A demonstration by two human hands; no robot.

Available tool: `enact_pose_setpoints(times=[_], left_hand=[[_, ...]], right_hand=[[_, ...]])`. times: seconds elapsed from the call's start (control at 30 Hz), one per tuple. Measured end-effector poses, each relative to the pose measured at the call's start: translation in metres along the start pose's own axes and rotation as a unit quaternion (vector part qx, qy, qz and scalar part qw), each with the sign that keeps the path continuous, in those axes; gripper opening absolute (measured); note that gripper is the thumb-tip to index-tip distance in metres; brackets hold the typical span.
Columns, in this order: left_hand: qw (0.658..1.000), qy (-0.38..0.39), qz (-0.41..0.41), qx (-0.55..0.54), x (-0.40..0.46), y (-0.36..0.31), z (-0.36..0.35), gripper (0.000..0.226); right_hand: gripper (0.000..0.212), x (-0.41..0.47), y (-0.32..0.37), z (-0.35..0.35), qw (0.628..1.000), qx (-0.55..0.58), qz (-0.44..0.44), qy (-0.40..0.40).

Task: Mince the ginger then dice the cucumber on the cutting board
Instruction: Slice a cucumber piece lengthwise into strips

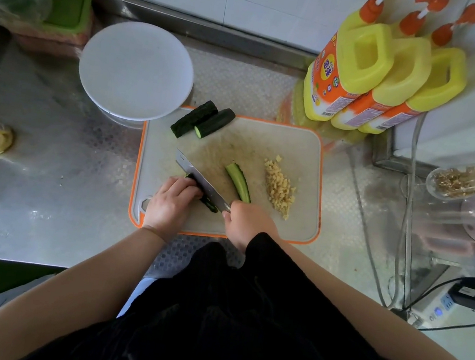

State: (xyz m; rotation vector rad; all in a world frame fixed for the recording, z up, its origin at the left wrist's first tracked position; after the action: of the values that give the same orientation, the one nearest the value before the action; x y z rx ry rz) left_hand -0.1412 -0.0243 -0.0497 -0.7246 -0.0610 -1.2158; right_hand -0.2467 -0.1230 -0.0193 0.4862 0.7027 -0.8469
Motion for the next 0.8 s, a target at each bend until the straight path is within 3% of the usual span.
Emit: enact_pose_setpoints(times=[0.17, 0.3, 0.4, 0.6, 0.8], left_hand=[[1.000, -0.008, -0.004, -0.005, 0.000, 0.000, 0.000, 0.017], [1.000, -0.009, -0.002, -0.006, 0.000, 0.000, 0.001, 0.017], [1.000, -0.005, 0.001, -0.005, 0.000, 0.000, 0.001, 0.019], [1.000, 0.000, -0.012, 0.000, 0.000, -0.004, 0.002, 0.020], [0.998, -0.013, 0.059, 0.017, -0.007, 0.009, 0.004, 0.019]], right_hand=[[0.033, 0.004, 0.002, -0.002, 0.999, -0.032, -0.017, 0.006], [0.026, 0.009, 0.004, -0.007, 0.999, -0.046, -0.014, 0.001], [0.014, 0.009, 0.002, -0.015, 1.000, -0.018, -0.014, 0.002], [0.028, 0.019, -0.017, -0.007, 0.996, 0.070, -0.044, 0.021], [0.030, 0.010, -0.014, -0.006, 0.999, 0.038, -0.023, 0.001]])
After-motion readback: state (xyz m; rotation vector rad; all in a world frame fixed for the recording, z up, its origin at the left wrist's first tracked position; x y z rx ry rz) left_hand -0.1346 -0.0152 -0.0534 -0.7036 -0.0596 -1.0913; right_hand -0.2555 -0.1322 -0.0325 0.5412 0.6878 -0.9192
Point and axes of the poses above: each hand's wrist, its own x-axis towards the middle knuckle, its own z-axis out of the back of the hand, y = z × x, the point moved 9 cm from there along x, towards the middle knuckle, and after that the axes turned 11 degrees about -z, right-handed, at the moved point
